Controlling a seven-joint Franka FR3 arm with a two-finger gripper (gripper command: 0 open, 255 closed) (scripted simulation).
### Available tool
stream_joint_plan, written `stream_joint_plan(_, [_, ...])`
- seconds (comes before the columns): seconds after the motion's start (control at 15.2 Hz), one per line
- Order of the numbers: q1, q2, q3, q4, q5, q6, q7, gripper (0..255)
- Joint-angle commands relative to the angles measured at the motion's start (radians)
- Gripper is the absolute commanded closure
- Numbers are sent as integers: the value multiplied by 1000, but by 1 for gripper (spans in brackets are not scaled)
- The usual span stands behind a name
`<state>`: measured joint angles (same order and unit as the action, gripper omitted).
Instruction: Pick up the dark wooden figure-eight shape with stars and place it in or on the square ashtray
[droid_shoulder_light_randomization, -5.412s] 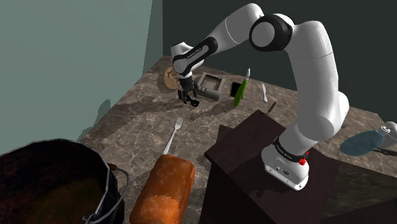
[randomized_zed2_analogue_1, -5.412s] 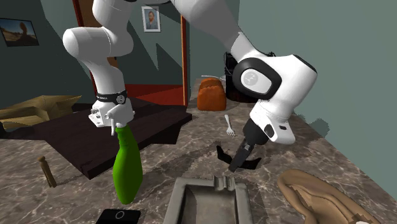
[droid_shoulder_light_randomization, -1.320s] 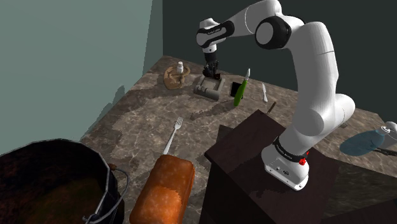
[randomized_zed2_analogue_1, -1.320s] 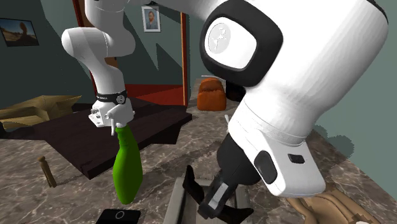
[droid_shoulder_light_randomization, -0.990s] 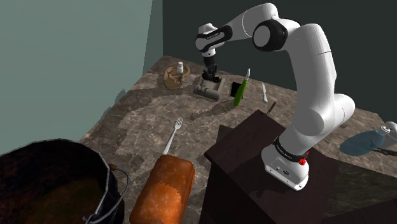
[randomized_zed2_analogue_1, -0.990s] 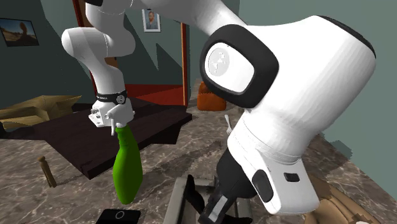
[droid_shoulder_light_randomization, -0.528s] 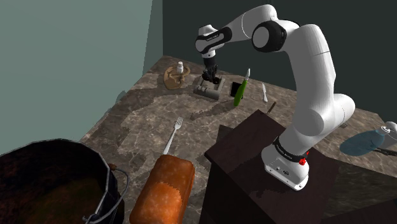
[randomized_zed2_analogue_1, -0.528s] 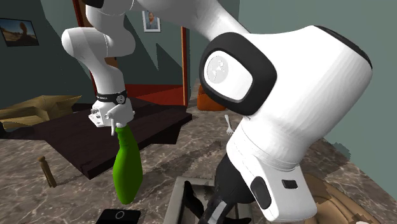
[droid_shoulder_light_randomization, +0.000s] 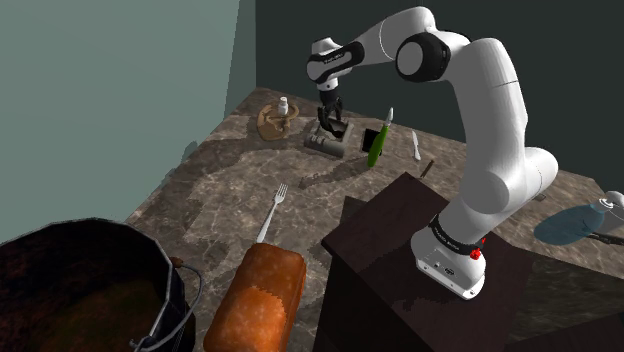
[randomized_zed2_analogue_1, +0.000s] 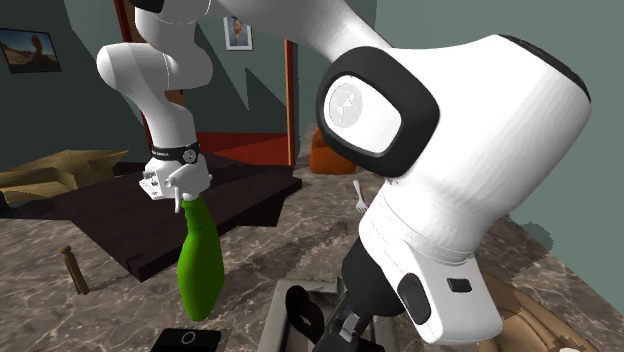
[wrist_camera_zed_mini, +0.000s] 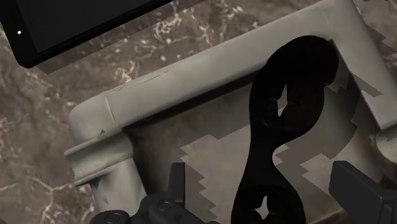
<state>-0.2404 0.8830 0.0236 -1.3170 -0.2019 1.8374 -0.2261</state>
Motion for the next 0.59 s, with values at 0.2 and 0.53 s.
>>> stream_joint_plan(0.2, [12, 0, 4, 111, 7, -112, -9, 0])
stream_joint_plan(0.53, [12, 0, 4, 111, 7, -112, -9, 0])
